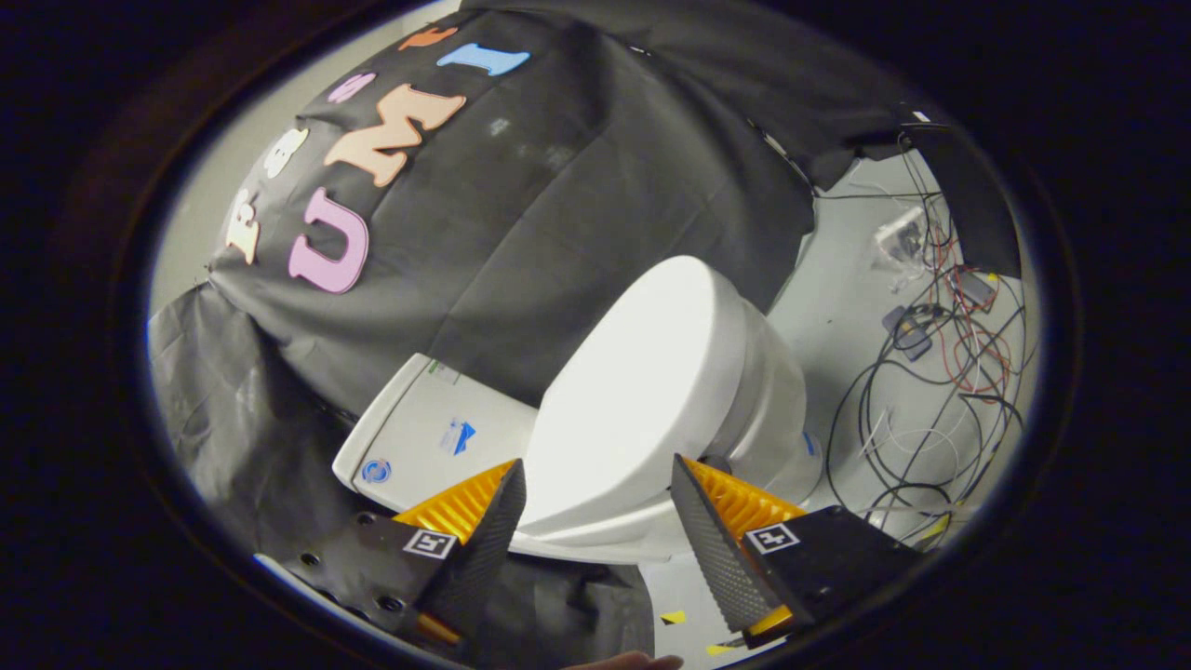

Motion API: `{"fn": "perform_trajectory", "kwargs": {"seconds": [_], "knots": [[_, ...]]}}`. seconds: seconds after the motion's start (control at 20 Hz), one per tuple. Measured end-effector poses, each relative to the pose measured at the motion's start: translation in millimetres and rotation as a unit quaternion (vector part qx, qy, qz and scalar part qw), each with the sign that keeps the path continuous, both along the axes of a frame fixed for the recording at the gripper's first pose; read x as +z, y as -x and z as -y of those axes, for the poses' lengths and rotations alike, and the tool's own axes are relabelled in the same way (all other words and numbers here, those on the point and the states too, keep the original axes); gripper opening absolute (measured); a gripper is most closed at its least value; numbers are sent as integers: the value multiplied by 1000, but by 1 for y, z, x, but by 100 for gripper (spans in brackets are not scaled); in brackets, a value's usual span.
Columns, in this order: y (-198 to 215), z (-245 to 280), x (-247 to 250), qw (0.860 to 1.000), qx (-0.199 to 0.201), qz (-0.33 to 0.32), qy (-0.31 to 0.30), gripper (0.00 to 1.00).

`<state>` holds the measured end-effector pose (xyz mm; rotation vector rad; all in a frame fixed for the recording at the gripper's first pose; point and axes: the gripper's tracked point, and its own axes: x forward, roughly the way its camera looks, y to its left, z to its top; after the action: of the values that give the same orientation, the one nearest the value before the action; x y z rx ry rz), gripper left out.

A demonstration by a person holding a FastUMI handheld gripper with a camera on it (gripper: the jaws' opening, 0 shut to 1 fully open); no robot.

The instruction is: Open the toilet lid.

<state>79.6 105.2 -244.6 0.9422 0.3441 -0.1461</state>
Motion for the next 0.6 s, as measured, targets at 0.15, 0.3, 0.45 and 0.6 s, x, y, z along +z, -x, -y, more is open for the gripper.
{"fn": "perform_trajectory", "kwargs": {"seconds": [0.15,0.3,0.45,0.6], "knots": [[8,-3,-30,998,-5,-50,-24,97],[17,-16,-63,994,6,-99,-56,96],[9,-1,-67,992,-41,-70,-94,94],[12,18,-84,982,-100,-81,-136,93]]}}
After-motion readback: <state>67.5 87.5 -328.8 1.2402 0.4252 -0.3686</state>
